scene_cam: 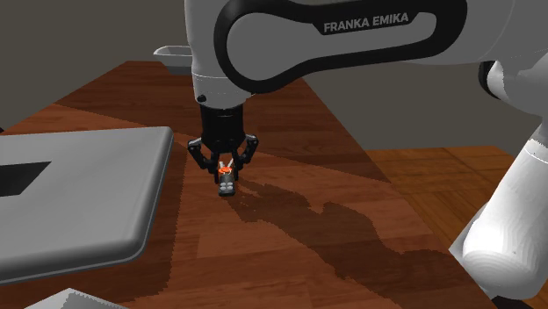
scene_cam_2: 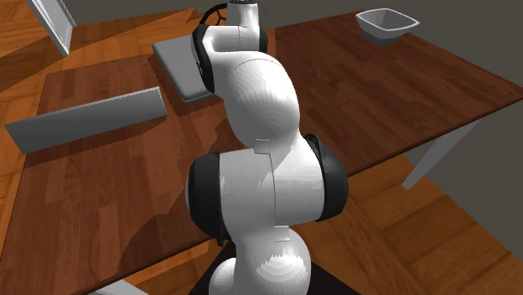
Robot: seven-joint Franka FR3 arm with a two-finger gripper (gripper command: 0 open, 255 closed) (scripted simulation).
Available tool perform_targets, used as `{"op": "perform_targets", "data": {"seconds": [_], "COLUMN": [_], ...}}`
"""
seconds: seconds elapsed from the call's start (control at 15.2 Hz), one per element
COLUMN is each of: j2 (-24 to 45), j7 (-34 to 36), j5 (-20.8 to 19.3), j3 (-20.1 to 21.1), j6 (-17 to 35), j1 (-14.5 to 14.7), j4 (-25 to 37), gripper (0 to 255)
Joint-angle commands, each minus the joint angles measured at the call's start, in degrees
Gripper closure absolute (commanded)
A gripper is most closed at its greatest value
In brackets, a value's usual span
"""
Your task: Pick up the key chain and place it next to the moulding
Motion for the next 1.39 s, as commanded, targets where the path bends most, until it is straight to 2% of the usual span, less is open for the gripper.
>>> {"op": "perform_targets", "data": {"seconds": [0.0, 0.46, 1.32], "j2": [0.0, 0.0, 2.0], "j7": [0.0, 0.0, 1.3], "j5": [0.0, 0.0, -1.3], "j3": [0.0, 0.0, 0.4], "j6": [0.0, 0.0, -10.5], "j1": [0.0, 0.0, 1.0], "j4": [0.0, 0.0, 12.1], "gripper": [255, 255, 255]}}
